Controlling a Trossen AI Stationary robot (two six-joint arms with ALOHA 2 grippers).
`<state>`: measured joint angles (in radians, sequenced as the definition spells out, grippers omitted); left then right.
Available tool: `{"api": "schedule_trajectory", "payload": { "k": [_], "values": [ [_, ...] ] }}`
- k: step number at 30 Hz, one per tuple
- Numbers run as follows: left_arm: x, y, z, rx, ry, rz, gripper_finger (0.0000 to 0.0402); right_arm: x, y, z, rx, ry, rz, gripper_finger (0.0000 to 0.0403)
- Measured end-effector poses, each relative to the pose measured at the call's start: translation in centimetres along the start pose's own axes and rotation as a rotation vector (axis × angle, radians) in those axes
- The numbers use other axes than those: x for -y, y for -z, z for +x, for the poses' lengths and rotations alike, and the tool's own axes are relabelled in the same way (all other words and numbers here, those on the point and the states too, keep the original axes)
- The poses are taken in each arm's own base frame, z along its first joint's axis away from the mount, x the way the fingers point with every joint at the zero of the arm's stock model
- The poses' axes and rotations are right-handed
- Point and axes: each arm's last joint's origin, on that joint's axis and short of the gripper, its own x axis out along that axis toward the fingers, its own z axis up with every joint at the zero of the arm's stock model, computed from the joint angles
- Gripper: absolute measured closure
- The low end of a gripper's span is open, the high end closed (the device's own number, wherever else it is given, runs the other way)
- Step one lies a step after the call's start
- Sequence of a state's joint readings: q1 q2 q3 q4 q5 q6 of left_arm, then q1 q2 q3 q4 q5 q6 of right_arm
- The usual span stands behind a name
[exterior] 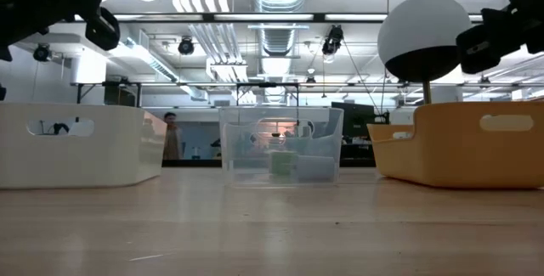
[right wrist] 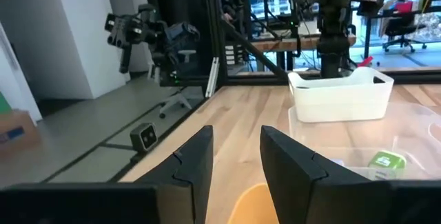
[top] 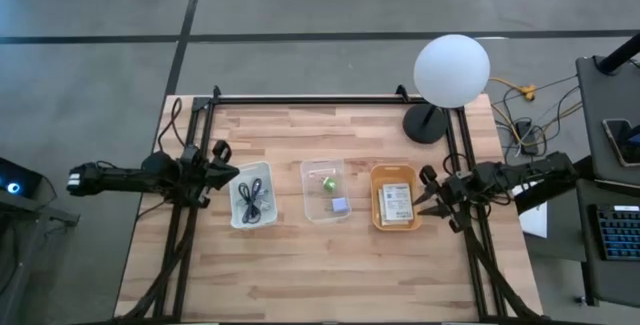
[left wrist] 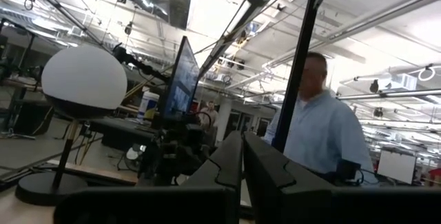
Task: Pick and place items into bin
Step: Return to Home Position
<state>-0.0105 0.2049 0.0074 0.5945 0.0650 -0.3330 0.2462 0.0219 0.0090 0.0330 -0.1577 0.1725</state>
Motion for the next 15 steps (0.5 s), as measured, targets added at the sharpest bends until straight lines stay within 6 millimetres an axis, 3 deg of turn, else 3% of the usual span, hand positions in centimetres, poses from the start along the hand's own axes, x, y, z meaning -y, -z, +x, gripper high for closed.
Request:
{"api": "schedule_trajectory", "payload": {
  "k": [15],
  "values": [
    [-0.01,0.03,0.02,-0.003,-0.001,0.000,0.0402,-0.01,-0.02,0.00,0.001,-0.001,0.005,0.0294]
  ]
}}
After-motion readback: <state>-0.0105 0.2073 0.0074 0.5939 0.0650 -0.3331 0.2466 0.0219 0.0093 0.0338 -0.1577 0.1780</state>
